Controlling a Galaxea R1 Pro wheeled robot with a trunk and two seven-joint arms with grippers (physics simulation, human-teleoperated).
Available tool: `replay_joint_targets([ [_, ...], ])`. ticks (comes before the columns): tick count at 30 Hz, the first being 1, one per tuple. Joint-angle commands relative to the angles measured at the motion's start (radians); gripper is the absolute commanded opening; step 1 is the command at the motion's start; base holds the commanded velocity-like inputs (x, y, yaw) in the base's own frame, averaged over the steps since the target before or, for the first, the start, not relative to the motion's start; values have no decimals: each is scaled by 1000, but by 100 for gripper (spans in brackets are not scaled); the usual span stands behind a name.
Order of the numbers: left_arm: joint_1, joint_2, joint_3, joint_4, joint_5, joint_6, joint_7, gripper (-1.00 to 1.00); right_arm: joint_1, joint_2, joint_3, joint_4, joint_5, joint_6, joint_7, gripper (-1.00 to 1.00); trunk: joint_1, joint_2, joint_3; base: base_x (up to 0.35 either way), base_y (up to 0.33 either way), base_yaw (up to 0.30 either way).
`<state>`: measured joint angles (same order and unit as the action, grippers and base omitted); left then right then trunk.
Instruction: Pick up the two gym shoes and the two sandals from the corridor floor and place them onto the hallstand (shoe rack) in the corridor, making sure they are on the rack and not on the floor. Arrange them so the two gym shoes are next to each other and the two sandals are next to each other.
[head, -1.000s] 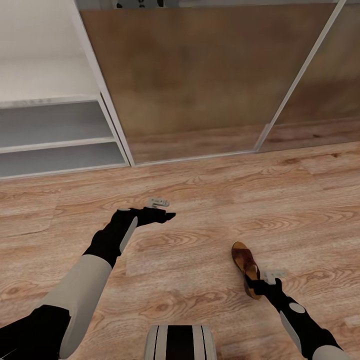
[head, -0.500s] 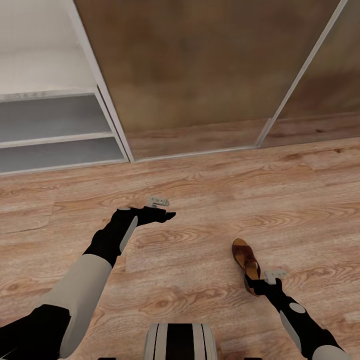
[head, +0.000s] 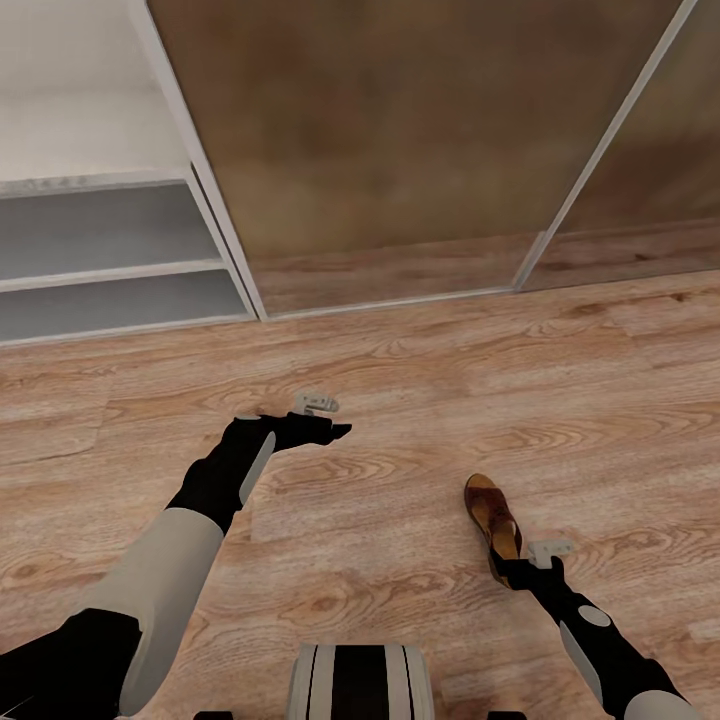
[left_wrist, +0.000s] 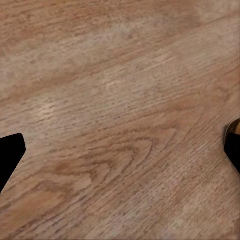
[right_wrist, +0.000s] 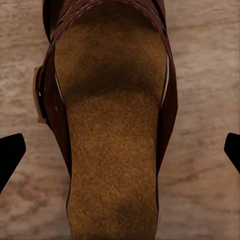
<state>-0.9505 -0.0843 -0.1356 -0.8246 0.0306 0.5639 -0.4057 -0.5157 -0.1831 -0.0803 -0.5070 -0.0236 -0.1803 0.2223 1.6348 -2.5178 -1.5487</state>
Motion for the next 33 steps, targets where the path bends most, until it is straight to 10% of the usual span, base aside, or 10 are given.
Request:
replay_joint_targets([
  [1, 0, 0, 0, -1, 3, 7, -1, 100, -1, 1, -6, 1, -2, -2, 9, 100, 0, 0, -1, 0, 0, 0],
  [33, -1, 0, 1, -4, 3, 8, -1, 100, -1, 1, -6, -2, -2, -2, 9, 100, 6, -3, -66, 0, 0, 7],
])
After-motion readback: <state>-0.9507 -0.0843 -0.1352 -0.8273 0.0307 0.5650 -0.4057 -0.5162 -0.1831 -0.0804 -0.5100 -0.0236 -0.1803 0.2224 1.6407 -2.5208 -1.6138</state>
